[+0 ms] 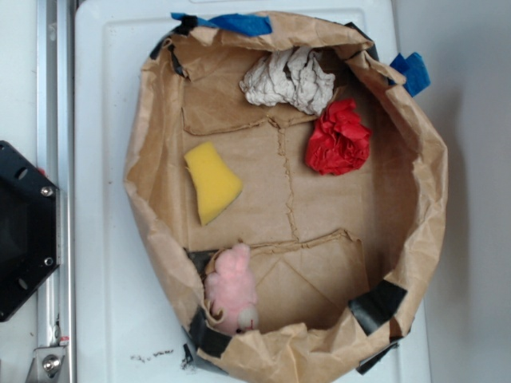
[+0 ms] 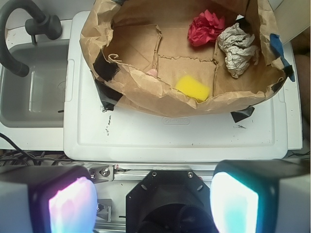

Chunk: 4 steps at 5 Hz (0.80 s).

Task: Grab the white paper.

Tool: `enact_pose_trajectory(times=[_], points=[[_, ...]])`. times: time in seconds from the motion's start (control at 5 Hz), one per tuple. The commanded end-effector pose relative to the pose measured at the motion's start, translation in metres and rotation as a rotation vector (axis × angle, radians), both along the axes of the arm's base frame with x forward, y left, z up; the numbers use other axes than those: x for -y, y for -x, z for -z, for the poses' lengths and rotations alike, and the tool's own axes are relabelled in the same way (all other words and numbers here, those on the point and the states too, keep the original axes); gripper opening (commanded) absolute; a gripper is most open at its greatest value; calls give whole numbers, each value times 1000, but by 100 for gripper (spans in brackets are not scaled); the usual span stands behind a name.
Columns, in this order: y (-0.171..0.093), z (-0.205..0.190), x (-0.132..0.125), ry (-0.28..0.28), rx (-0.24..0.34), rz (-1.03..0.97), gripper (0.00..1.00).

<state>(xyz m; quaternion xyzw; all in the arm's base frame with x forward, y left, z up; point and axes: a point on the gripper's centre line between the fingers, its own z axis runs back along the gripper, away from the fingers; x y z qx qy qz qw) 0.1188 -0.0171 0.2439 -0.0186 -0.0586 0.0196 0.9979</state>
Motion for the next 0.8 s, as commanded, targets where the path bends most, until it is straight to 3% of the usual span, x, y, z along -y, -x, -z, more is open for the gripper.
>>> enact_pose_trajectory(times=[0.0, 0.4, 0.6], points=[[0, 0, 0, 0, 0, 0, 100], [-101, 10, -35, 22, 50, 139, 100], [-151, 24, -49, -25, 59, 163, 100]])
